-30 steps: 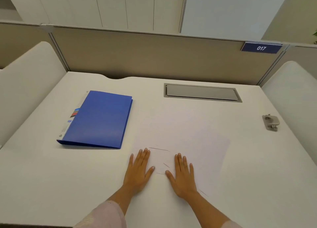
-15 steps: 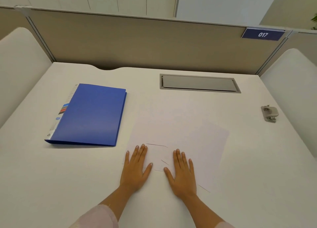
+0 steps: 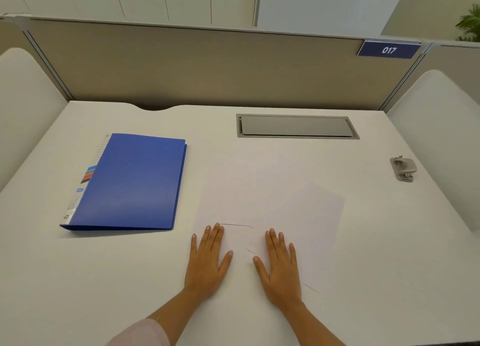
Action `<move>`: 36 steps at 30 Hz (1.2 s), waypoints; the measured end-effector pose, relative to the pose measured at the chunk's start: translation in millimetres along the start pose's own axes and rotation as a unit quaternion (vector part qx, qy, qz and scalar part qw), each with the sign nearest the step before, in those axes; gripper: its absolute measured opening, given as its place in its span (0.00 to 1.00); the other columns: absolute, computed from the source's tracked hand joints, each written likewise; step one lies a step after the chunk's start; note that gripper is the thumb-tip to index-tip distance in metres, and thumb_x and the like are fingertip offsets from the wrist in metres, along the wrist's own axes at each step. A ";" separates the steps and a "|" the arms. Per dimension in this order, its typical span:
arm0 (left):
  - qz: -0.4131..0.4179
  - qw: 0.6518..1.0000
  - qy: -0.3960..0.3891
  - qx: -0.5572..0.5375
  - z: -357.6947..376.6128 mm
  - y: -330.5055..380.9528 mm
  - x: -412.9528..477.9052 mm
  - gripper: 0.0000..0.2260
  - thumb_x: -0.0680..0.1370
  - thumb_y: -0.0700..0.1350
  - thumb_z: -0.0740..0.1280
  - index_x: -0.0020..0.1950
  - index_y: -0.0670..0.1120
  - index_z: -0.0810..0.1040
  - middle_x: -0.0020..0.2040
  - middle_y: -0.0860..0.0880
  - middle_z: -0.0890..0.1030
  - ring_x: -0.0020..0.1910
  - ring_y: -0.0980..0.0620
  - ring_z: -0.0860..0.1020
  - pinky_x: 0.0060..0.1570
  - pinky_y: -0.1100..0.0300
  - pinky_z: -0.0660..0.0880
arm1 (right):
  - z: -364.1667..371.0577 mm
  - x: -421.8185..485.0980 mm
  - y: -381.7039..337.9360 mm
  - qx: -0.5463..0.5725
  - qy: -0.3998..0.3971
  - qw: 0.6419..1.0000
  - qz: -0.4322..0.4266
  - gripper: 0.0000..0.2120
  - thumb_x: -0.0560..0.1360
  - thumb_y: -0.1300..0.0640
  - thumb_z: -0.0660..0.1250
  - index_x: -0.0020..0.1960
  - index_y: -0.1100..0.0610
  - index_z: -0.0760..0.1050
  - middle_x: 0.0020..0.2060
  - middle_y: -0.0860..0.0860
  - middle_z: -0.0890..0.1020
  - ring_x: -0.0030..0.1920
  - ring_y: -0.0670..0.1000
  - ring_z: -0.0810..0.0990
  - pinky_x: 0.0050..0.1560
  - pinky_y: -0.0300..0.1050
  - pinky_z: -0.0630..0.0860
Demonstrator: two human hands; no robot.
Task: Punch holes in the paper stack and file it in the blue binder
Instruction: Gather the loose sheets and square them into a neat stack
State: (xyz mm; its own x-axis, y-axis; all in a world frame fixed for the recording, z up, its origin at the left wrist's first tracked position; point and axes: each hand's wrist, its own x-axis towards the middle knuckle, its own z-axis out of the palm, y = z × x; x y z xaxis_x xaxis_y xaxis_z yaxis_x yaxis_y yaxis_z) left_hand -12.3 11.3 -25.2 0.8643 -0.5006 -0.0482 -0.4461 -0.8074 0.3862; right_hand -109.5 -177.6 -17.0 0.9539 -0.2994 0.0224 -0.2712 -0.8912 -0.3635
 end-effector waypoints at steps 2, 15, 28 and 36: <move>-0.001 1.000 0.004 -0.007 -0.4 -0.2 0.7 0.30 0.79 0.63 0.44 0.79 0.51 0.45 0.78 0.57 0.46 0.77 0.58 0.42 0.75 0.50 0.36 | -4.5 -2.2 3.5 0.031 0.032 0.999 0.025 0.31 0.80 0.39 0.48 0.78 0.49 0.45 0.77 0.41 0.49 0.77 0.45 0.44 0.76 0.47 0.40; -0.259 0.963 0.031 -0.064 -50.9 26.7 89.7 0.40 0.72 0.68 0.63 0.77 0.49 0.55 0.76 0.46 0.58 0.72 0.43 0.60 0.68 0.47 0.64 | -41.0 30.4 66.5 -0.020 -0.005 0.966 0.259 0.52 0.69 0.24 0.48 0.77 0.57 0.34 0.78 0.51 0.41 0.77 0.49 0.38 0.77 0.52 0.39; -0.357 0.922 -0.026 -0.150 -64.8 27.2 111.0 0.47 0.63 0.57 0.79 0.71 0.47 0.53 0.63 0.42 0.75 0.58 0.41 0.76 0.59 0.48 0.68 | -48.6 38.6 77.7 -0.029 -0.077 0.978 0.189 0.53 0.65 0.22 0.41 0.74 0.56 0.28 0.76 0.49 0.35 0.77 0.49 0.35 0.76 0.55 0.37; -0.327 0.917 -0.012 -0.226 -58.7 30.5 109.7 0.40 0.67 0.58 0.76 0.72 0.43 0.64 0.68 0.42 0.73 0.65 0.39 0.73 0.55 0.48 0.74 | -44.7 45.5 73.8 -0.016 -0.120 0.984 0.131 0.53 0.63 0.20 0.39 0.72 0.53 0.25 0.74 0.46 0.30 0.74 0.45 0.31 0.75 0.56 0.33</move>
State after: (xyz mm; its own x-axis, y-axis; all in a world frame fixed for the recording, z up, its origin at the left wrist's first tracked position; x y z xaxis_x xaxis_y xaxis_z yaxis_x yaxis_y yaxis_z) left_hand 82.5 -49.9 35.3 0.9047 0.0338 -0.4248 0.3134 -0.7282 0.6094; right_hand -91.9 -272.2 -1.2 0.8530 -0.4345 -0.2890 -0.5114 -0.8062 -0.2975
